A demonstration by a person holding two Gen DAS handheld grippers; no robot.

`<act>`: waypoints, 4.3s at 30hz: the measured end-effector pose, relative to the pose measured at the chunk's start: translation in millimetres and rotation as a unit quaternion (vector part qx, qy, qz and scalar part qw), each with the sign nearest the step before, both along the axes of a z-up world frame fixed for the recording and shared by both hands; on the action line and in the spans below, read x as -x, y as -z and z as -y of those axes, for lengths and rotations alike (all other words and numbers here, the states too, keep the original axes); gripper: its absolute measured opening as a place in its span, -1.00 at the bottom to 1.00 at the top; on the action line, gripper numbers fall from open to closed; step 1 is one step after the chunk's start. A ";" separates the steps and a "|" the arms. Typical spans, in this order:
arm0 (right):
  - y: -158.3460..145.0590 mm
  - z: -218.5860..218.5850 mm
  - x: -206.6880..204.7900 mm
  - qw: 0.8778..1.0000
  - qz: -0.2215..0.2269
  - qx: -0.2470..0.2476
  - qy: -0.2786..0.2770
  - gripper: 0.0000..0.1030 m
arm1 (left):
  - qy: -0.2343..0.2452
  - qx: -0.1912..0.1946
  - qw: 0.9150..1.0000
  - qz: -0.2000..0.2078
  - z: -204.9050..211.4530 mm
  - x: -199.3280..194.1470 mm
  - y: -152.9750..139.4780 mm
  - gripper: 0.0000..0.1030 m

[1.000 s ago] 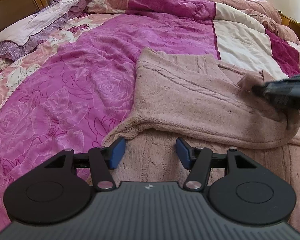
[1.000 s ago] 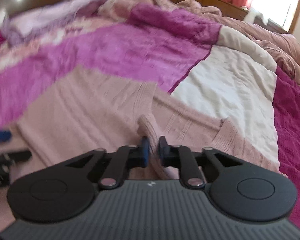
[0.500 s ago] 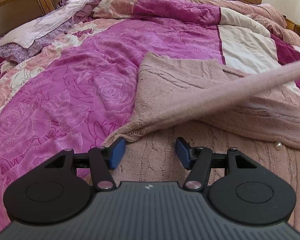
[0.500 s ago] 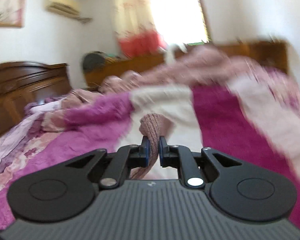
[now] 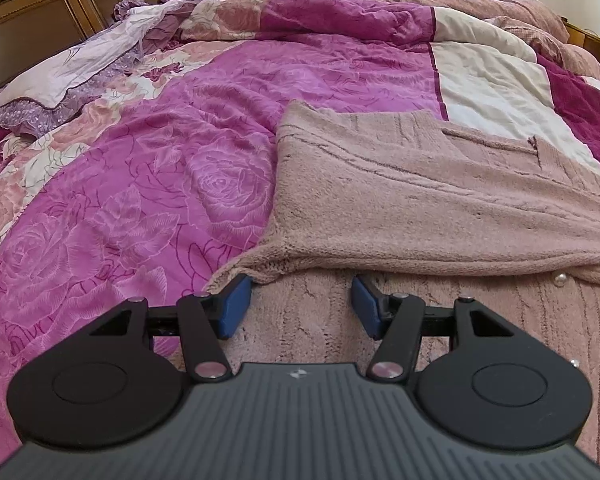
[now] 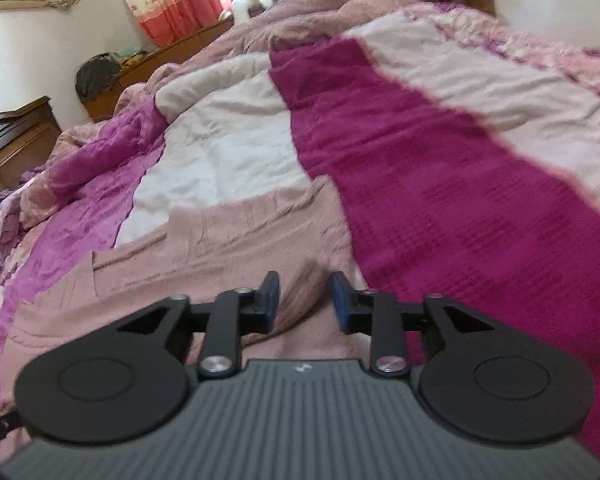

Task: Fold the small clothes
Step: 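Grasp the cardigan side edge with the right gripper and fold it over, then open the right gripper and withdraw it from the folded side, then move both grippers down to the ribbed hem of the cardigan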

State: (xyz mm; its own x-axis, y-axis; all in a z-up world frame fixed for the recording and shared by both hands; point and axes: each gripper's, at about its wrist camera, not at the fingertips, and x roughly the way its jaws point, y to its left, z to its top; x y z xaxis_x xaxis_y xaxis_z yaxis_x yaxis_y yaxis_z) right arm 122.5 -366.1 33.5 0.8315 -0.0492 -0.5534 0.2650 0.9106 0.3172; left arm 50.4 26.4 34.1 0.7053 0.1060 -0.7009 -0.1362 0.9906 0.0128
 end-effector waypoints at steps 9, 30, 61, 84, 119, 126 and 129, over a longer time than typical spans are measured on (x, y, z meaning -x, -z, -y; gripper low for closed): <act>-6.7 -16.7 1.1 0.999 0.023 0.022 -0.039 -0.22 | 0.013 -0.007 1.000 -0.001 -1.0 3.8 -1.4 0.24; -15.2 -26.8 28.5 0.998 0.000 -0.004 -0.060 0.16 | 0.045 -0.034 0.998 0.019 0.7 25.3 -24.4 0.35; -35.4 -83.4 164.4 0.951 -0.061 0.100 -0.287 0.16 | 0.138 -0.050 0.989 0.014 18.1 161.0 -59.8 0.46; -23.6 -101.0 213.5 0.858 -0.133 0.264 -0.420 0.16 | 0.267 -0.145 0.951 -0.059 6.9 226.4 -37.4 0.48; 10.8 -107.5 204.0 0.879 -0.050 0.318 -0.353 0.34 | 0.261 -0.223 0.939 0.002 18.9 198.5 10.5 0.70; 10.0 -103.4 206.7 0.889 -0.045 0.301 -0.342 0.32 | 0.251 -0.223 0.942 0.002 20.2 198.8 9.4 0.70; 10.0 -100.6 206.3 0.892 -0.048 0.291 -0.343 0.31 | 0.248 -0.214 0.945 -0.001 17.8 198.4 8.5 0.70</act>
